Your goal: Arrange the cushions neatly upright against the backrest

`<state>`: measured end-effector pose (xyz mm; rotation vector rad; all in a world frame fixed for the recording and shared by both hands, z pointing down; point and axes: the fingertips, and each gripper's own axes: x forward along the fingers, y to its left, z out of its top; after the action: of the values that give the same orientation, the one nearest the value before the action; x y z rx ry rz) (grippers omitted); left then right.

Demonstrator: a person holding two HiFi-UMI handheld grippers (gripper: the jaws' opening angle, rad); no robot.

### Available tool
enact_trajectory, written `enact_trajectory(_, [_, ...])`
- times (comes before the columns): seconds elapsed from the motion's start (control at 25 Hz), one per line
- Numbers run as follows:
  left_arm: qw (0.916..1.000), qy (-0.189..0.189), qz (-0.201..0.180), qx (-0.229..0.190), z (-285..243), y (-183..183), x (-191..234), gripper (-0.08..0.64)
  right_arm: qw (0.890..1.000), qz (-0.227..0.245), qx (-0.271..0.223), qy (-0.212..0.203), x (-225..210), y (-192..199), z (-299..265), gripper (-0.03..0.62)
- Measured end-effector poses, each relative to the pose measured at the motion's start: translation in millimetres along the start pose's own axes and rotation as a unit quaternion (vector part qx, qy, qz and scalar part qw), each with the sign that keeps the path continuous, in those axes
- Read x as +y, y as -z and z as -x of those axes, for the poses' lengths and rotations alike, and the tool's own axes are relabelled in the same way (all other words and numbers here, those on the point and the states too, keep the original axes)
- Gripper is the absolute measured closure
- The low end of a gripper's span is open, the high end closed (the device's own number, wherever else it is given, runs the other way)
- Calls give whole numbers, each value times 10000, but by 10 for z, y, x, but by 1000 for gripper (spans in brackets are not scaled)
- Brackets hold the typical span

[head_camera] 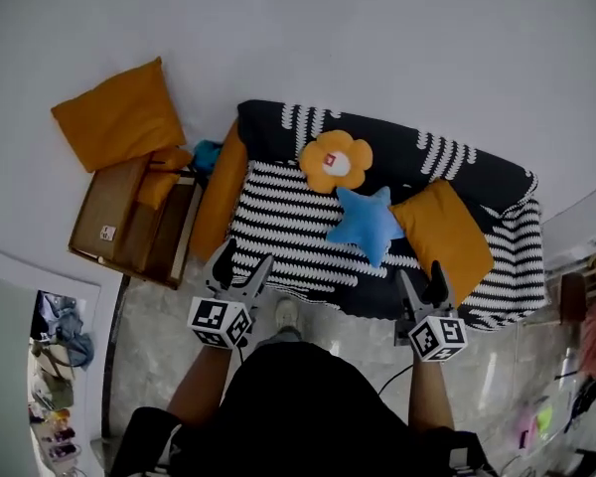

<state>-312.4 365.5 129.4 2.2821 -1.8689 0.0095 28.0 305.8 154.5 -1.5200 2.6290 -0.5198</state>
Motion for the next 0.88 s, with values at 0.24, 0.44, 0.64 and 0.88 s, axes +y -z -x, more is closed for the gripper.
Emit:
enact_trajectory(0.24, [9993,-162,264,217,-462,-104,831,207,9985,42,32,-536,595,-138,-966,172])
enact_trajectory(0.44, [9990,116,353,259,-953,-166,913,207,9985,-531,52,-102,311,-115,-1215,172])
enact_trajectory(0.64, [9980,195,418,437,-1343,-99,930,207,9987,-417,273,75,54,-48,-1434,172])
enact_trajectory(0.88, [9958,120,695,578,-1904,-64,837,207,9982,-480,348,-11,-410,-127,-1876,172])
